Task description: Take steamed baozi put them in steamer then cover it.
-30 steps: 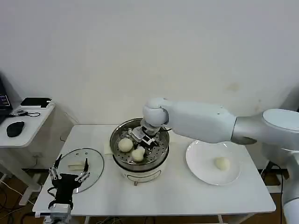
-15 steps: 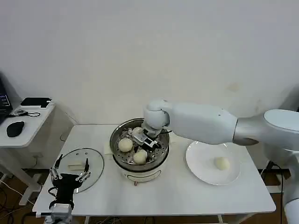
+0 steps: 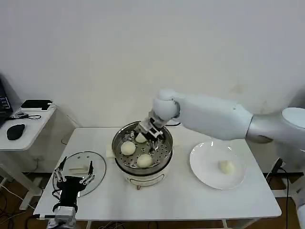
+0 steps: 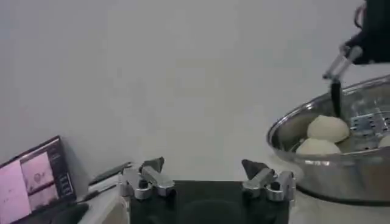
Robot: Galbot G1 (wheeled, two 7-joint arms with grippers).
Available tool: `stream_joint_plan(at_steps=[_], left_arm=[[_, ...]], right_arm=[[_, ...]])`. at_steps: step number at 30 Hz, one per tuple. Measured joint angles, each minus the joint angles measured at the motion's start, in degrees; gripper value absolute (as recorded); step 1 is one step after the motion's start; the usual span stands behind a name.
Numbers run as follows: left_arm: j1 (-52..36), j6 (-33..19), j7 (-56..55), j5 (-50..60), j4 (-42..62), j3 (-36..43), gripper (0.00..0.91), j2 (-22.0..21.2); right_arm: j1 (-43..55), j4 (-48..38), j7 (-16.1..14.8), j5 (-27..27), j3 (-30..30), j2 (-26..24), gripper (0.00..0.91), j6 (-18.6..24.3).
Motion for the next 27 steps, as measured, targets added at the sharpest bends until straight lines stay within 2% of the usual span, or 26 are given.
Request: stream_joint_plan(at_steps=[8, 18, 22, 27], left_arm=[[-0.6, 0.4, 0.2, -1.0, -0.1, -0.3, 0.907, 1.3], [-1.0, 0.6, 0.3, -1.7, 0.2, 0.6, 0.907, 3.4], [-1.5, 1.0, 0.4, -1.5, 0.2, 1.2, 0.907, 3.5], [-1.6, 1.3, 0.4, -1.4, 0.4, 1.6, 0.907, 3.7]], right_arm=[[2.7, 2.4, 2.0, 2.4, 0.2, -8.4, 0.907, -5.1], [1.1, 6.2, 1.1, -0.9, -1.7, -25.8, 0.907, -7.1], [-3.5, 6.4, 0.8, -3.0, 0.8, -31.5, 0.907, -7.0], [-12.4, 5.2, 0.2, -6.6, 7.0, -35.6, 0.907, -6.1]])
